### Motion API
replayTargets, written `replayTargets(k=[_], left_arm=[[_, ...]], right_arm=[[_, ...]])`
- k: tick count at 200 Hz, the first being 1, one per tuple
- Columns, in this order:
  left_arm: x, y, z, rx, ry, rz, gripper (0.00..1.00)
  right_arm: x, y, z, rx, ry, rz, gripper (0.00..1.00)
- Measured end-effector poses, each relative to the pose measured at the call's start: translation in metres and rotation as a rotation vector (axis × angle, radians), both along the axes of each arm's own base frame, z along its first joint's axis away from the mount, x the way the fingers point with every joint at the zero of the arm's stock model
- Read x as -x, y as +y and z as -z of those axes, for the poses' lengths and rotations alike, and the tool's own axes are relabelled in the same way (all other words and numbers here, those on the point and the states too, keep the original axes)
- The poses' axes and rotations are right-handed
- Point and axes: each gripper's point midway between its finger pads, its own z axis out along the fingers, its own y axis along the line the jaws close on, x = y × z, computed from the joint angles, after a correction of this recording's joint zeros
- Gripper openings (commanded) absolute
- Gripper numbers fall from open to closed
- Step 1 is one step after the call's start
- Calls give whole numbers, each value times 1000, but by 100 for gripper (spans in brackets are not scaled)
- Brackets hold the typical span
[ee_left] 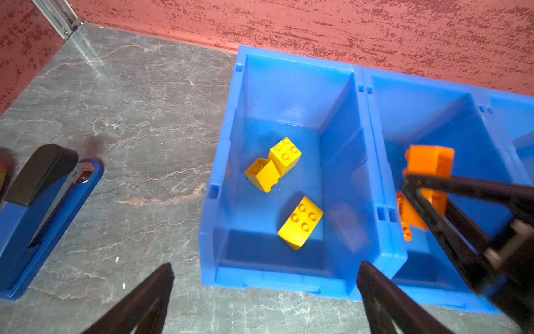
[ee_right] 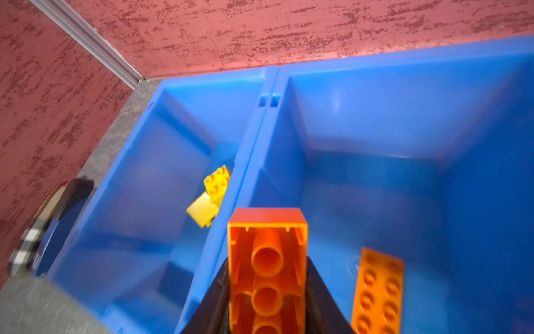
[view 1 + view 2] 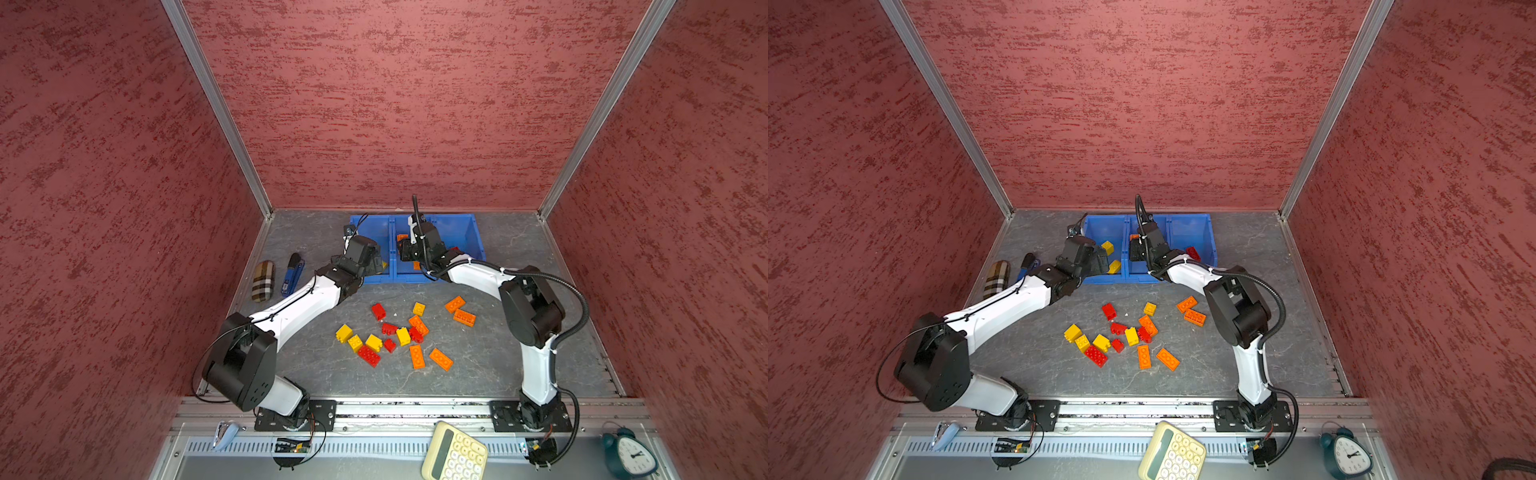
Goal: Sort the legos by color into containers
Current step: 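Grasp an orange brick with the right gripper and carry it over the middle compartment, then open the right gripper to drop the orange brick into the middle compartment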
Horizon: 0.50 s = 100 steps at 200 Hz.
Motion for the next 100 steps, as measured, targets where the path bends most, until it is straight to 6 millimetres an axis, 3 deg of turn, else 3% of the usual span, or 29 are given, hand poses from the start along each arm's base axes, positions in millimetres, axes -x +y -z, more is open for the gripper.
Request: replayTargets(k=[57,82,100], left_arm=[[6,0,6,-1,20,6,99],[7,-10,4,5,11,39,99],[8,-17,3,5,6,67,99]], right_arm=[[-4,-4,11,21,26,19,55],[14,-15,17,36,49,16,63],[33,-27,9,41,58,7,68]])
